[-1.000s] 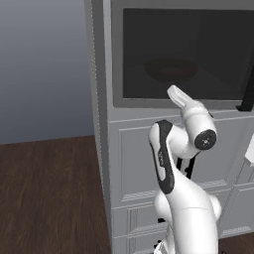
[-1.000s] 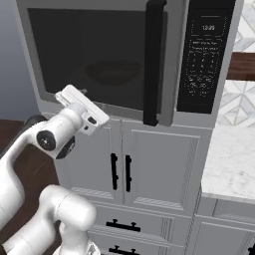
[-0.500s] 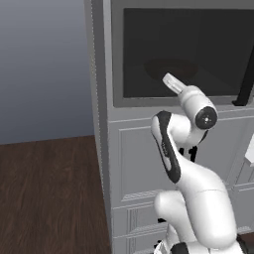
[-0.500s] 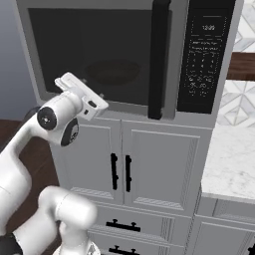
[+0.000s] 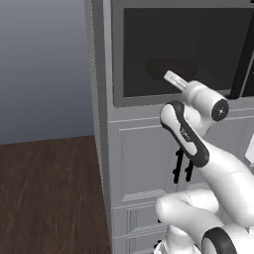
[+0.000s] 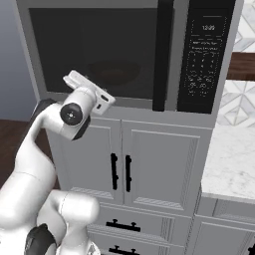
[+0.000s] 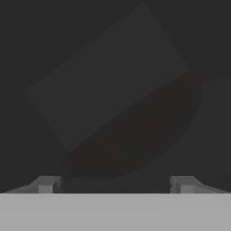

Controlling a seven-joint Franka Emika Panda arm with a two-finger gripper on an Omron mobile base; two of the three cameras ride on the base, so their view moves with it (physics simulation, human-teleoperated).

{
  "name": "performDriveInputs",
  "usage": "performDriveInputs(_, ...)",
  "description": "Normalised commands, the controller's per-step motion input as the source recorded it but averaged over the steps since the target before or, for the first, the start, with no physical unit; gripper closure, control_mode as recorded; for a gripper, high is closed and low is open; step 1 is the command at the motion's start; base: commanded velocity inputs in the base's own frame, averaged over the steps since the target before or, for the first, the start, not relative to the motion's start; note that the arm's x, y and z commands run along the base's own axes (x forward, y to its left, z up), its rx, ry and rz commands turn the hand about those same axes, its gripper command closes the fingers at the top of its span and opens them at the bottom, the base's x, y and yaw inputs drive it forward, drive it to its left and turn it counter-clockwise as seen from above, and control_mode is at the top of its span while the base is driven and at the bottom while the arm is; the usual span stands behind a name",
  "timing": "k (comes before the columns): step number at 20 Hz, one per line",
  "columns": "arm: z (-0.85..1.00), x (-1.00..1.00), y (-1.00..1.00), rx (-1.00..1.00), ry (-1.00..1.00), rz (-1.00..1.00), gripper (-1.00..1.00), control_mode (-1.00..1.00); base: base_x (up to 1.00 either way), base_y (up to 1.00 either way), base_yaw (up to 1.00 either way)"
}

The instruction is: Open the microwave, place the bowl with waffle inside the microwave, then close the microwave door and turn it on.

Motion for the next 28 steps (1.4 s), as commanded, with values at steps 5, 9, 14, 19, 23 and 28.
performDriveInputs(5,0.0,0.0,0.0,0.0,0.0,0.0,-1.0,-1.0,0.0,0.0,0.0)
performDriveInputs(9,0.05,-0.27,-0.11,-0.02,-0.03,0.0,-1.0,-1.0,0.0,0.0,0.0)
performDriveInputs(14,0.32,-0.91,-0.59,-0.09,-0.01,-0.03,-1.0,-1.0,0.0,0.0,0.0)
performDriveInputs(19,0.34,-0.52,-0.87,-0.1,0.04,-0.03,-1.0,-1.0,0.0,0.0,0.0)
performDriveInputs(23,0.27,-0.13,-0.76,-0.22,0.1,-0.05,-1.0,-1.0,0.0,0.0,0.0)
performDriveInputs(28,0.08,0.0,-0.82,-0.26,0.11,-0.03,-1.0,-1.0,0.0,0.0,0.0)
